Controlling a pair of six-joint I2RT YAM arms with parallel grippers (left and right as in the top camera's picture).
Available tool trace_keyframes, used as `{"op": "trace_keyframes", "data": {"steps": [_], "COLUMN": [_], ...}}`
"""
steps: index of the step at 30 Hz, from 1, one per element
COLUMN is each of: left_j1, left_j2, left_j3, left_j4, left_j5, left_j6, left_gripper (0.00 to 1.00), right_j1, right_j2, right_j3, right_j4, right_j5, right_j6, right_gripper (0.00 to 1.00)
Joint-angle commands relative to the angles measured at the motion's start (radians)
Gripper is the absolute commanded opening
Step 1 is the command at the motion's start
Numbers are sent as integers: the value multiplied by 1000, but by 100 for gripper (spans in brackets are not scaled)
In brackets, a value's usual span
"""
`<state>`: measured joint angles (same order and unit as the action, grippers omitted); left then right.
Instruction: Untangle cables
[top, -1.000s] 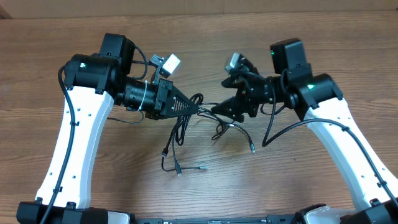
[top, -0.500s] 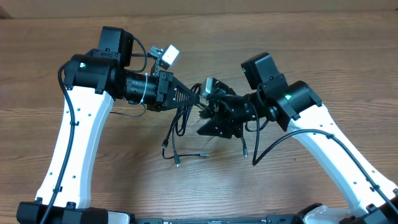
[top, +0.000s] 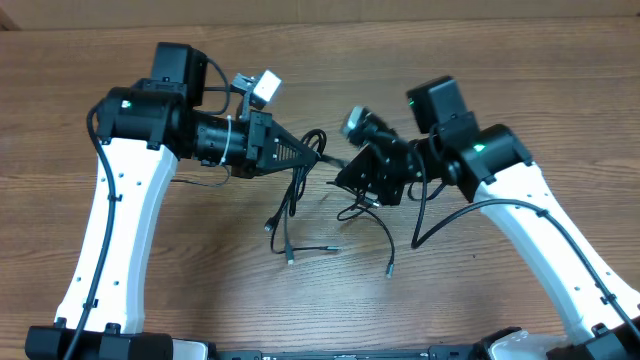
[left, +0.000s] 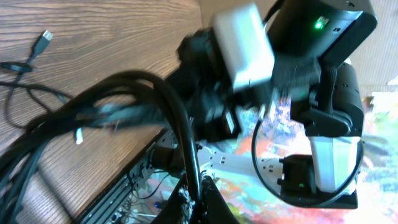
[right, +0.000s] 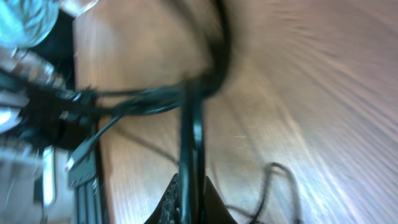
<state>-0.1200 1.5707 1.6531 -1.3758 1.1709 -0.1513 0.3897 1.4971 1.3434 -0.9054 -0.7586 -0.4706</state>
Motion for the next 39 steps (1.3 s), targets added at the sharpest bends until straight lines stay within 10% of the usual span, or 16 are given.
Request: {"op": "trace_keyframes", "data": {"steps": [1,23,39], "left_j1": [33,109,109], "left_j2": [-25,-25,-25], "left_j3": [-1,-1,-1], "left_j4": [-21,-138,-160], "left_j5": [8,-42,-86], "left_j6": [2,122,130], "left_gripper": [4,4,4], "right_j1": [-84,-623,-698], "right_j2": [-6,-237,-393], "right_j3": [5,5,5], "right_j4": [37,108,152], "right_j5": [86,266,422], "right_j6": [209,599,728], "right_gripper": [4,4,4]}}
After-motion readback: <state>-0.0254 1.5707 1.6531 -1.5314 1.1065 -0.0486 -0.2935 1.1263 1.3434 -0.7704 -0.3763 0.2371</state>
